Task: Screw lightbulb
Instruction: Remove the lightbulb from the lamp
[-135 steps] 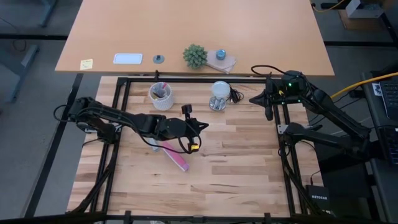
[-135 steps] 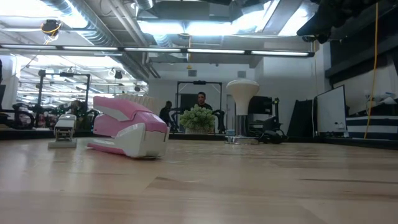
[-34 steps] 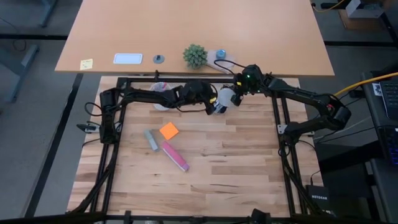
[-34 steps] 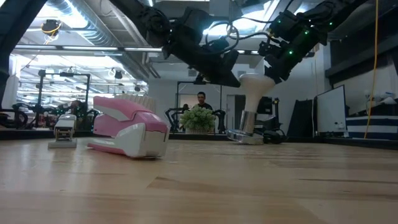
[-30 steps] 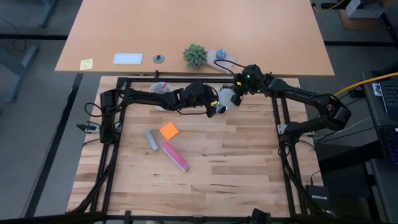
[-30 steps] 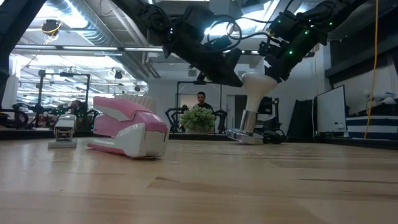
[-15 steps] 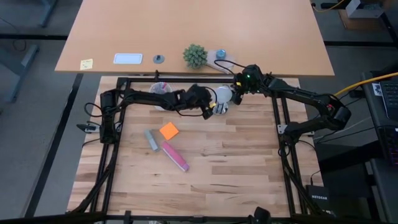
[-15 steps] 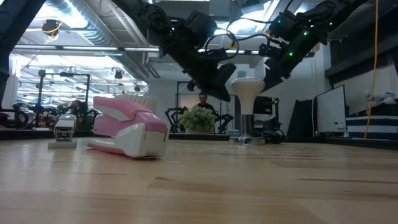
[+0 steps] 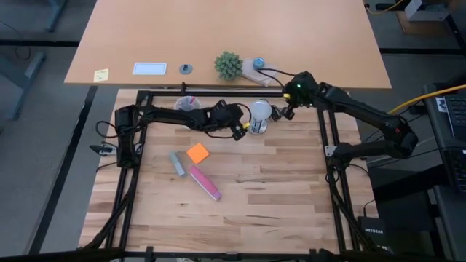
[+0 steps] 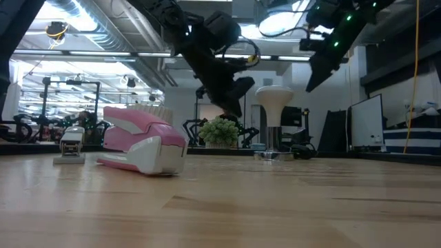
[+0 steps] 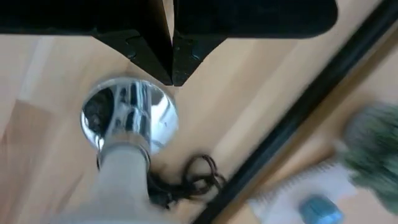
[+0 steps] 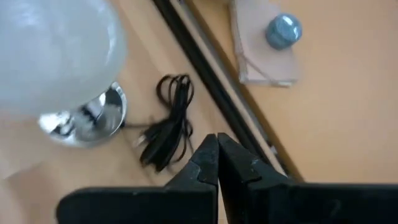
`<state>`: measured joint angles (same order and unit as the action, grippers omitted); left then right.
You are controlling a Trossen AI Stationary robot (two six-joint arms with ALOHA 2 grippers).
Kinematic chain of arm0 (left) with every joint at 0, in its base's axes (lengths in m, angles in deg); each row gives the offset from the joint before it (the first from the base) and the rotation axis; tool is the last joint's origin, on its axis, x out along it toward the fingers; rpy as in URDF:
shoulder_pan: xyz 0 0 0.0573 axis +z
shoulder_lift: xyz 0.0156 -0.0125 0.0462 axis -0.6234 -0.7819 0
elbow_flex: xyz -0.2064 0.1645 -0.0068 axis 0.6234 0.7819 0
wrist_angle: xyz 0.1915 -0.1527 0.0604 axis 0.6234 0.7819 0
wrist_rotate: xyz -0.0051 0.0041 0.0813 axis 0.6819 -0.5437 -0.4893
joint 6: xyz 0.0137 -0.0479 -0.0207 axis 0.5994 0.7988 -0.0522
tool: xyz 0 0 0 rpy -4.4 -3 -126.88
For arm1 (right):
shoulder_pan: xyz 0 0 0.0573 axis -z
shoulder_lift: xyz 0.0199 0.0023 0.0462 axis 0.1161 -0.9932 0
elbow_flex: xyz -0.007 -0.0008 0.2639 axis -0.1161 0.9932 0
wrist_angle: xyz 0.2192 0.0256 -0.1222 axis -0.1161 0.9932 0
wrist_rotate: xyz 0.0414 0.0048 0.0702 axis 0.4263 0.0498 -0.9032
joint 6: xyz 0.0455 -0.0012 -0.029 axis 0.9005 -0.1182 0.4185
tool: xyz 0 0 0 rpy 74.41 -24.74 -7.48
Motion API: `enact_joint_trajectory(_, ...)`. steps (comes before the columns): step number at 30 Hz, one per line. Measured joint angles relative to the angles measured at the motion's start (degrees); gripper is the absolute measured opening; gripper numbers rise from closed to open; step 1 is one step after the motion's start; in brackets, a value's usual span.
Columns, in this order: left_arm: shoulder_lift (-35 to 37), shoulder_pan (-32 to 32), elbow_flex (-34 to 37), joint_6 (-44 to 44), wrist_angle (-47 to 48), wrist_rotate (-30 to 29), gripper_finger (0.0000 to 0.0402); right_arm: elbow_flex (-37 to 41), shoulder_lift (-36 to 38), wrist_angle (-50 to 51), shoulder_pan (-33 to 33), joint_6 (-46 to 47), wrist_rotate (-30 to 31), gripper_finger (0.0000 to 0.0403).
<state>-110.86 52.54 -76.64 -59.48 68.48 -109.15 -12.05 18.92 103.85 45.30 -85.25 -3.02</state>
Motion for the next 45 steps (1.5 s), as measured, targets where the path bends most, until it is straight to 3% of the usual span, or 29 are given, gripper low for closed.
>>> enact_joint_trajectory(7, 5.27, 0.39, 0.02, -1.89, -3.72, -2.52, 0.0000, -1.59, 4.29, 10.40, 0.00, 4.70, -9.80, 0.0003)
enact_joint_trajectory(13, 6.02, 0.41, -0.02, -7.82, -12.14, 0.70, 0.0000, 0.84, 4.85, 10.42, -0.07, 6.77, -20.62, 0.0003)
enact_joint_trajectory(26, 5.10, 3.05, -0.04, -9.09, -11.68, 4.63, 0.0000, 10.70, 5.58, -5.54, -0.07, 7.68, -23.69, 0.0003)
enact_joint_trajectory(33, 5.01, 6.15, -0.04, -9.07, -15.55, 11.94, 0.0000, 10.89, 7.95, -9.53, -0.07, 8.46, -27.61, 0.0003)
enact_joint_trajectory(42, 4.08, 7.60, -0.02, -9.37, -16.23, 16.73, 0.0000, 14.85, 8.23, -16.15, -2.98, 12.44, -26.70, 0.0003)
enact_joint_trajectory(45, 3.16, 7.69, -0.02, -10.21, -17.43, 16.87, 0.0000, 15.91, 8.21, -16.69, -5.62, 12.43, -22.87, 0.0003)
